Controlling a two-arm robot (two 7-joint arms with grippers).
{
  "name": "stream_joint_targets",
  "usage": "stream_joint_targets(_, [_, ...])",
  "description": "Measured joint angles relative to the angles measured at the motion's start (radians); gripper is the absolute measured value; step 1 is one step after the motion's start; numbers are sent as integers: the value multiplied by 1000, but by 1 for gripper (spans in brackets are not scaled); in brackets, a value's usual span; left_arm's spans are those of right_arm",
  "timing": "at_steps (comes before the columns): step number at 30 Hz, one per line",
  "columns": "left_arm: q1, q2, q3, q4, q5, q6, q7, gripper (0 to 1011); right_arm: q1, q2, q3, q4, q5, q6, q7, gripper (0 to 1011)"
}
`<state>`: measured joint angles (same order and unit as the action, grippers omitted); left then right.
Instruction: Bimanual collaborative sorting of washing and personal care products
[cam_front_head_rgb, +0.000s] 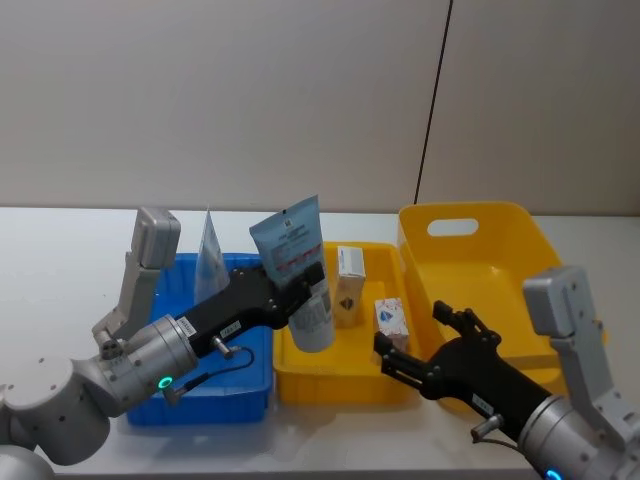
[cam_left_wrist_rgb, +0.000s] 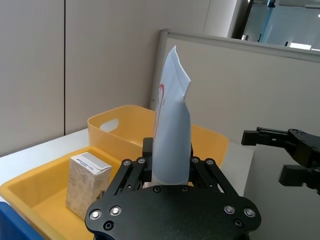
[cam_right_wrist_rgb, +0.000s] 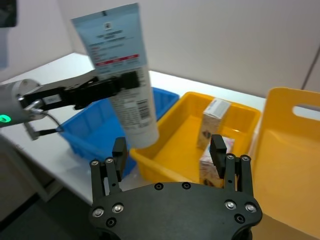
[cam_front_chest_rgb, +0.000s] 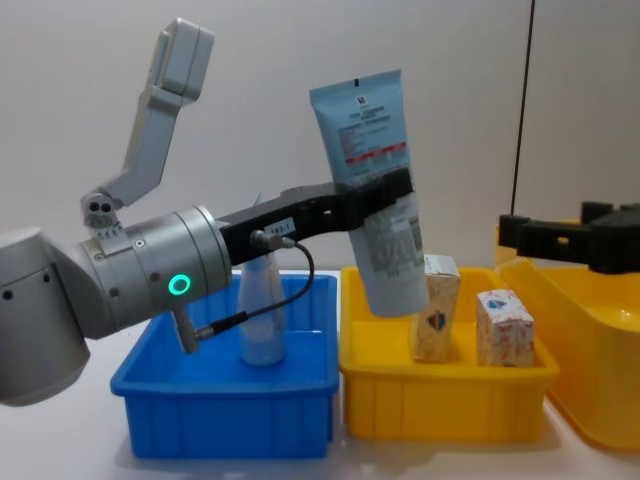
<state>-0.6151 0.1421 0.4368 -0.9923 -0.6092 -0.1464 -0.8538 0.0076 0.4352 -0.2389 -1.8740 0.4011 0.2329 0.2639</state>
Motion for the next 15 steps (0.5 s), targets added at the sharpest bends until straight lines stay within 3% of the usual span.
stream_joint_targets(6, [-2,-1,2,3,-2,1,-6,289,25,30,-25,-5,0,28,38,1003])
stream_joint_targets(15, [-3,-1,3,6,-3,1,-11,289,93,50,-91,35,-69,22,63,1003])
